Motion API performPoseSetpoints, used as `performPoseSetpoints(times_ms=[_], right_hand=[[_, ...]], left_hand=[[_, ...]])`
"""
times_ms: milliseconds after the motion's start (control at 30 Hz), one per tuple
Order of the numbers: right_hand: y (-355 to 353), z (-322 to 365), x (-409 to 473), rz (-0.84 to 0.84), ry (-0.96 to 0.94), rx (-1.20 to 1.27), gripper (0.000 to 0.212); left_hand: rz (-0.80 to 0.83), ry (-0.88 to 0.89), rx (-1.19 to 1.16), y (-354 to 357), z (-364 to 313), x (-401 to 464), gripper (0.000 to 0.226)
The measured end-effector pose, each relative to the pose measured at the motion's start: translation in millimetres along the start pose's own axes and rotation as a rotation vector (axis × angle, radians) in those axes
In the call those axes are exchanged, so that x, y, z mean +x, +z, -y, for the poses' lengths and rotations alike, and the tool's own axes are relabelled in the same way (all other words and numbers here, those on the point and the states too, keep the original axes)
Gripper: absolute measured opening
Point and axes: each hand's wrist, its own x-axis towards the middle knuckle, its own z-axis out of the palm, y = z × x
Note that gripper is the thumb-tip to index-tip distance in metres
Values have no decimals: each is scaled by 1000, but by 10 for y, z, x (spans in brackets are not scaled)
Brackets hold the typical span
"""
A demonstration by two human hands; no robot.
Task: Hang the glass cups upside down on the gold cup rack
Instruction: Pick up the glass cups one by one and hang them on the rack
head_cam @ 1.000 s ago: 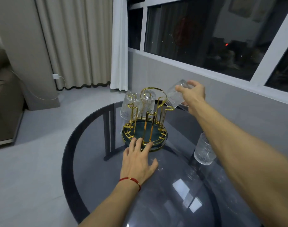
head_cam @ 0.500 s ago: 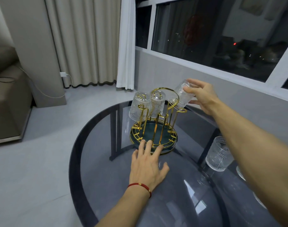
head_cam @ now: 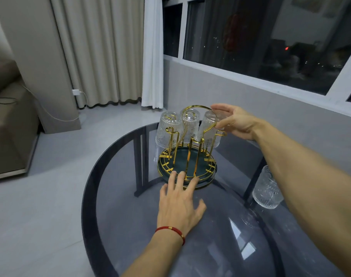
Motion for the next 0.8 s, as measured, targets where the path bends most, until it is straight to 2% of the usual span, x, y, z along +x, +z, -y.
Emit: performPoseSetpoints(times_ms=[200,333,433,500,567,633,800], right_hand=[[87,-17,23,77,45,-92,71],[122,-50,-13,37,5,-50,82],[99,-79,-126,-173,-76,-67,86],[34,-76,-265,-390,-122,-82,72],[-48,-59,-480,-529,-136,-63,54],[-157,-62,-859,-596,-141,-78,47],[-89,-293,-1900,-727,-168,-11,52]], left_hand=[[-4,1,-1,9,9,1,61],[-2,3,20,-3,10,8,60],[7,3,32,-26,23,31,58],[14,4,43,-36,19,38,58],[22,-3,53,-57,16,41,58],[34,6,70,-76,-34,16,59],[45,-9,95,-89,-45,-15,60]])
